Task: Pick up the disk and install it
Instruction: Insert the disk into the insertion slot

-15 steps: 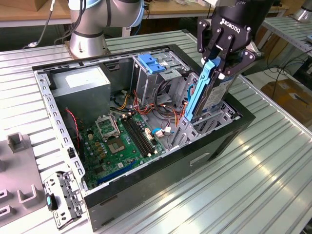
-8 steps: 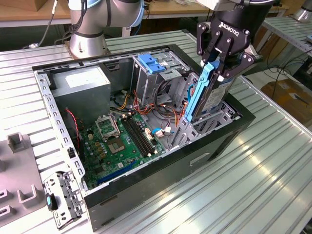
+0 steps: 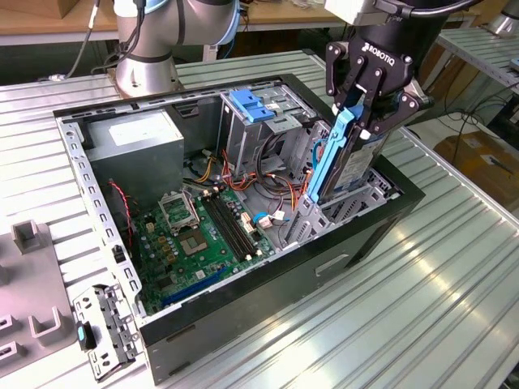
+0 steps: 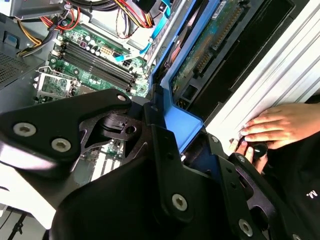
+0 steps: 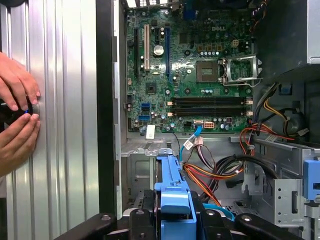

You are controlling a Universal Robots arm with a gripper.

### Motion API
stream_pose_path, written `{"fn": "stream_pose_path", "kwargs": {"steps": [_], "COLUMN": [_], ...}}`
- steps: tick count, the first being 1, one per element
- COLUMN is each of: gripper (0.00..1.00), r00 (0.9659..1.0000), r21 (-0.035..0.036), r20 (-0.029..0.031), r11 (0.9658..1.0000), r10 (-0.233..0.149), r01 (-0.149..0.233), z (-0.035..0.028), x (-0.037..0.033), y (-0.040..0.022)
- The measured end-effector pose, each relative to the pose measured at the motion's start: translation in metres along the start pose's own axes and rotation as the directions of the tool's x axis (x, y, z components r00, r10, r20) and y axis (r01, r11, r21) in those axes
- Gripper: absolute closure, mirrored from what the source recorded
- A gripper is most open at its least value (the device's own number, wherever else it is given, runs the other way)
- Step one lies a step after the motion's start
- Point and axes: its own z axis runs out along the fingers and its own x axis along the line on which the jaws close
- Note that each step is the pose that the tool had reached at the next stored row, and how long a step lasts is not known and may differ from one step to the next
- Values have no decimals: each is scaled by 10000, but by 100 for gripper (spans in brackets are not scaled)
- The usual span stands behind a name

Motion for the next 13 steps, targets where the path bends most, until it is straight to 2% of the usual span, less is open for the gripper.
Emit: {"fn": "stream_pose_path", "kwargs": {"steps": [10, 13], "gripper": [63, 63], "r00": [10000, 10000], "r21": [0, 0], "r20": [1, 0], "r11": [10000, 10000], "r10": [0, 0], "r01": [0, 0], "z": [4, 61], "x": [-1, -3], "y": [0, 1]}}
